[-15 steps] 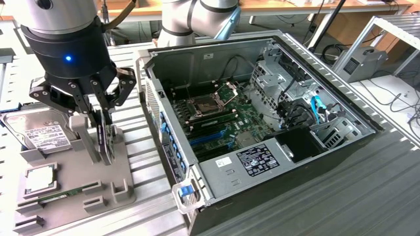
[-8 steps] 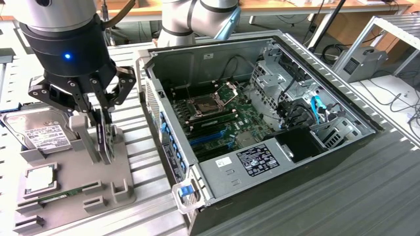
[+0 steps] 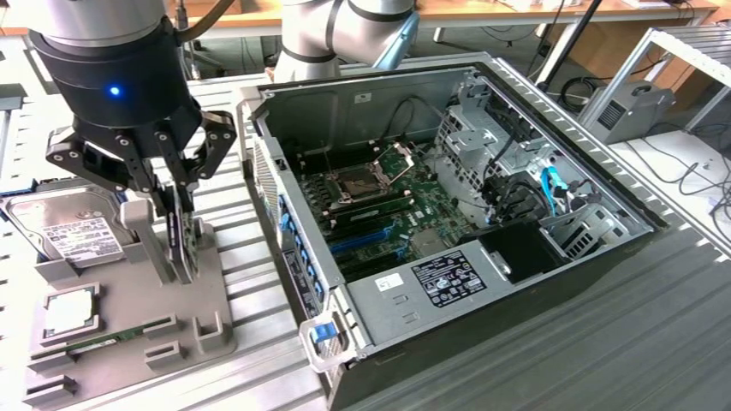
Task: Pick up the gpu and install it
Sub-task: 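Pick up the gpu and move the gpu toward the slot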
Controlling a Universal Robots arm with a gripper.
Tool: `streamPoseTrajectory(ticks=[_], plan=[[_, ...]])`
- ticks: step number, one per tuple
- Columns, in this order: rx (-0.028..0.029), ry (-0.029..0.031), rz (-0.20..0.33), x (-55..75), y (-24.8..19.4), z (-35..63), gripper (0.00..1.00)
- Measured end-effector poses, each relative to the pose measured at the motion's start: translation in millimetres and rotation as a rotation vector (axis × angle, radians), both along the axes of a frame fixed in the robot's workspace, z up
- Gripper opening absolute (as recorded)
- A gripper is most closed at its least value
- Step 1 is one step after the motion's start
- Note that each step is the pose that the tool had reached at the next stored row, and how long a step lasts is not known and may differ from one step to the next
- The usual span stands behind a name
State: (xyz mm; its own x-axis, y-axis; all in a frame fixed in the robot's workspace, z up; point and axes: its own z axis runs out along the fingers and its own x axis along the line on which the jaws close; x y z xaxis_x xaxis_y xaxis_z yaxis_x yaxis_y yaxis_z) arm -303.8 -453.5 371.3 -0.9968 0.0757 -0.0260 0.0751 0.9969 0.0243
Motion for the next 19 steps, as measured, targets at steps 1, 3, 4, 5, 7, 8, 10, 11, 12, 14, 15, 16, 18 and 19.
streamPoseTrajectory(ticks=[1,3,4,5,7,8,10,11,12,14,15,16,18,19], plan=[[0.0,0.0,0.0,0.0,0.0,0.5,0.26],[0.0,0.0,0.0,0.0,0.0,1.6,0.26],[0.0001,-0.0001,0.0,0.0,0.0,2.1,0.26],[0.0,0.0,0.0,0.0,0.0,2.7,0.26],[0.0,0.0,0.0,0.0,0.0,4.5,0.26],[0.0,0.0,0.0,0.0,0.0,5.1,0.26],[0.0,0.0,0.0,0.0,0.0,6.2,0.26],[0.0,0.0,0.0,0.0,0.0,6.8,0.26],[0.0,0.0,0.0,0.0,0.0,7.2,0.26],[0.0,0.0,0.0,0.0,0.0,8.3,0.26],[0.0,0.0,0.0,0.0,0.0,8.8,0.26],[0.0,0.0,0.0,0.0,0.0,9.3,0.26],[-0.0001,0.0,0.0,0.0,0.0,10.4,0.26],[0.0,0.0,0.0,0.0,0.0,11.1,0.26]])
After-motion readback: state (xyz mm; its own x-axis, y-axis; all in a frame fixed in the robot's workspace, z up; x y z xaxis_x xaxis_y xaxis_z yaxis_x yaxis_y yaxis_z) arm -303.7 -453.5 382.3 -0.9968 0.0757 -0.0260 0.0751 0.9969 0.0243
